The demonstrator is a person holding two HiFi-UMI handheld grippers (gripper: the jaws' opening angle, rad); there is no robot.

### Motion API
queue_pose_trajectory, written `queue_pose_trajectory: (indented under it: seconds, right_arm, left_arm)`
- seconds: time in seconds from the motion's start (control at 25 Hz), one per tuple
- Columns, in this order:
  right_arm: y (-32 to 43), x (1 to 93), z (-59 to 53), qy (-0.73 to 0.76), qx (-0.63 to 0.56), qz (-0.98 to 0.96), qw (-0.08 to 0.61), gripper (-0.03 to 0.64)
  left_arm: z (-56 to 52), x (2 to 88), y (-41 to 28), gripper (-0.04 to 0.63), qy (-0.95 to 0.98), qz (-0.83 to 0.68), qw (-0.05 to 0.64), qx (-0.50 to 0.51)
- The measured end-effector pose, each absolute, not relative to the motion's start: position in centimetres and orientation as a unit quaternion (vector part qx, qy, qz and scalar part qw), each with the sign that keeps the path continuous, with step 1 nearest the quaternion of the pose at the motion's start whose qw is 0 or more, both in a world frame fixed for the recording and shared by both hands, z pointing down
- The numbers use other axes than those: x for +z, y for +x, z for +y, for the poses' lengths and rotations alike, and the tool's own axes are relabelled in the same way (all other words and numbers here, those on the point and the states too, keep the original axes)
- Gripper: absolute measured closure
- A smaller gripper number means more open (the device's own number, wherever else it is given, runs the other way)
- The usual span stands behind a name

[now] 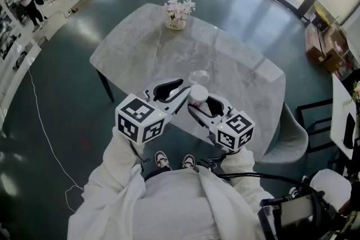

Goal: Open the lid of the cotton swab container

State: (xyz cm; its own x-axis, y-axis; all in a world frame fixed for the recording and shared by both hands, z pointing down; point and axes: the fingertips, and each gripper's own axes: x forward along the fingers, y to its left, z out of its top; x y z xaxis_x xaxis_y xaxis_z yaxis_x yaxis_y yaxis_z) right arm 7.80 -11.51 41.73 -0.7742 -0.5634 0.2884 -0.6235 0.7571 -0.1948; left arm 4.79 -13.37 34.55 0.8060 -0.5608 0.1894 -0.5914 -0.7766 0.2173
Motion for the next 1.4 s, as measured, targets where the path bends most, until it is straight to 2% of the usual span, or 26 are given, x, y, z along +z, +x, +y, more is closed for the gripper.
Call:
queue_pose_trajectory:
  seconds: [0.36, 0.6, 0.88, 1.4]
  right_arm:
    - [8.0, 41.6, -12.6, 0.354, 0.139, -0.919, 0.105, 0.333]
    - [7.9, 40.4, -13.2, 0.388, 0.130, -0.908, 0.091, 0.332]
    - [7.5, 39.2, -13.9, 0.424, 0.129, -0.893, 0.078, 0.331]
    - [6.0, 38.7, -14.4, 0.478, 0.149, -0.864, 0.056, 0.332]
  left_arm:
    - [-14.2, 36.2, 2.8, 0.505, 0.917, -0.375, 0.126, 0.059]
    - [-14.8, 37.6, 1.2, 0.506, 0.883, -0.441, 0.159, 0.036]
    - [-14.5, 39.5, 0.3, 0.588, 0.855, -0.486, 0.174, 0.043]
    - [-14.9, 40.8, -0.3, 0.588, 0.851, -0.498, 0.156, 0.059]
